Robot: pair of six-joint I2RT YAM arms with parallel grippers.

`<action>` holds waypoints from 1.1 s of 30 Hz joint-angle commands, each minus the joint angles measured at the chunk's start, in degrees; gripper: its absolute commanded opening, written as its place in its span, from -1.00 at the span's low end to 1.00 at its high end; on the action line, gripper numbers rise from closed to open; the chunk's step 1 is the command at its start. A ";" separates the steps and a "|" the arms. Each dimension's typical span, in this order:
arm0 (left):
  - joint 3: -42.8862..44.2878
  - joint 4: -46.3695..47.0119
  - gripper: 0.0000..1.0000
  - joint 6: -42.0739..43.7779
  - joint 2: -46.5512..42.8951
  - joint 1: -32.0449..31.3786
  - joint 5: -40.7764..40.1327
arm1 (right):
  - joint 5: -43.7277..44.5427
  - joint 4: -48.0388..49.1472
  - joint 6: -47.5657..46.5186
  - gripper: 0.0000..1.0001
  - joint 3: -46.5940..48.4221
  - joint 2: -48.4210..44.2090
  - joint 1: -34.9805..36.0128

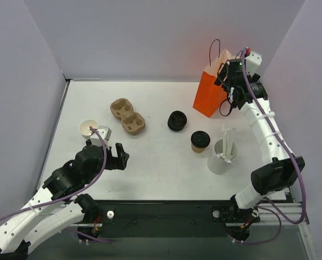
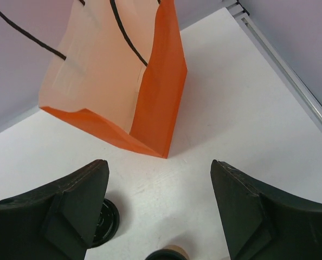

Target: Pack the takeout coffee

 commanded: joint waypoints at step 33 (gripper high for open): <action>-0.35 2.09 0.95 1.40 -1.83 -1.09 0.94 | -7.61 2.13 -8.90 -1.00 21.34 15.38 -6.20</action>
